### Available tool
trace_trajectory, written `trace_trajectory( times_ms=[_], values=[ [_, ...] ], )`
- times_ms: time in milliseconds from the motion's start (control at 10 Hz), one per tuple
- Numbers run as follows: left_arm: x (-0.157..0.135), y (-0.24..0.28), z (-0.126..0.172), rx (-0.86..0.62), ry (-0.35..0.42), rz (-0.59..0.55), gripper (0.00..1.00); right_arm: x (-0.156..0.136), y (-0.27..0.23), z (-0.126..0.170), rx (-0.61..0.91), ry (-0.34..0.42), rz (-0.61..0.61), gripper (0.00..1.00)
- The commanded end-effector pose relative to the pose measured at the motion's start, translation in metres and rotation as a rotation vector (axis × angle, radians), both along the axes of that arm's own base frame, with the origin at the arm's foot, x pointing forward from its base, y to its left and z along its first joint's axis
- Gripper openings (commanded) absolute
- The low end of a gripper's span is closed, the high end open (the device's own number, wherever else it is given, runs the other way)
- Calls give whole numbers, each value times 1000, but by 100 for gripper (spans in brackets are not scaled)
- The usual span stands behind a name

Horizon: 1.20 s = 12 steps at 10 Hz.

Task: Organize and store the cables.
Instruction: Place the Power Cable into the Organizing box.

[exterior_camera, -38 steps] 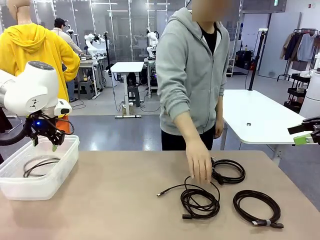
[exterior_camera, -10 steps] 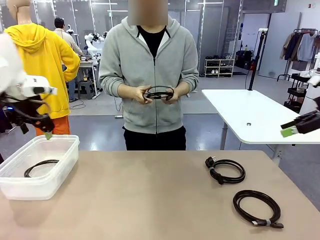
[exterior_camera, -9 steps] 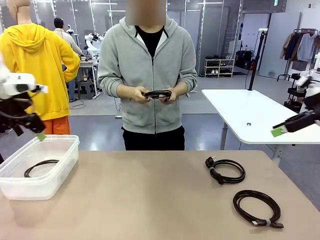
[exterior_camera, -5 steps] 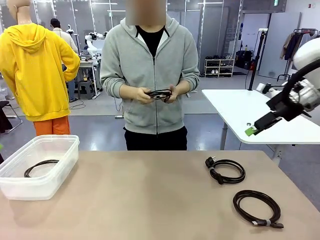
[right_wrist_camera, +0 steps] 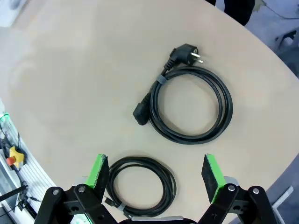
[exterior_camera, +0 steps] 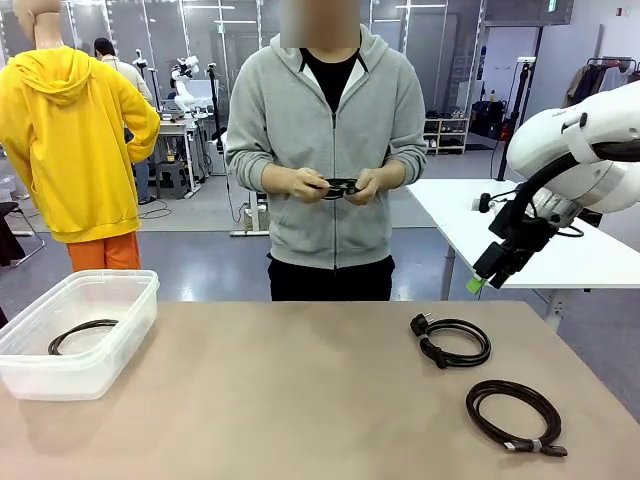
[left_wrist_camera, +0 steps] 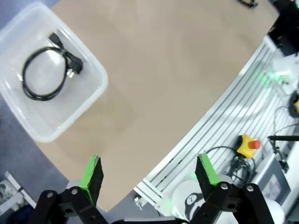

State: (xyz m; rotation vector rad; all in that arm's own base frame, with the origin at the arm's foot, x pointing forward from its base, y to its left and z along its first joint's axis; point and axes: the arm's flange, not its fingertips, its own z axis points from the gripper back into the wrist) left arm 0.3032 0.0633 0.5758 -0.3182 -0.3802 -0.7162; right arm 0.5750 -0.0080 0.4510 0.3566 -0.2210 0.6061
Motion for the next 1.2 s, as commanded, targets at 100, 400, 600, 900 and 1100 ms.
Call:
trace_trajectory(
  times_ms=[100, 400, 600, 900, 1100],
  values=[
    [0, 3, 0, 7, 2, 11, 100, 2, 0, 2, 19, -11, 5, 100],
    [0, 3, 0, 7, 2, 11, 100, 0, -1, 1, 1, -2, -1, 100],
    [0, 3, 0, 7, 2, 11, 100, 15, 45, -21, -51, 6, -190, 100],
    [0, 3, 0, 7, 2, 11, 100, 27, 79, -58, -92, 100, -342, 100],
    [0, 3, 0, 7, 2, 11, 100, 33, 94, -80, -129, 135, -393, 100]
  ],
)
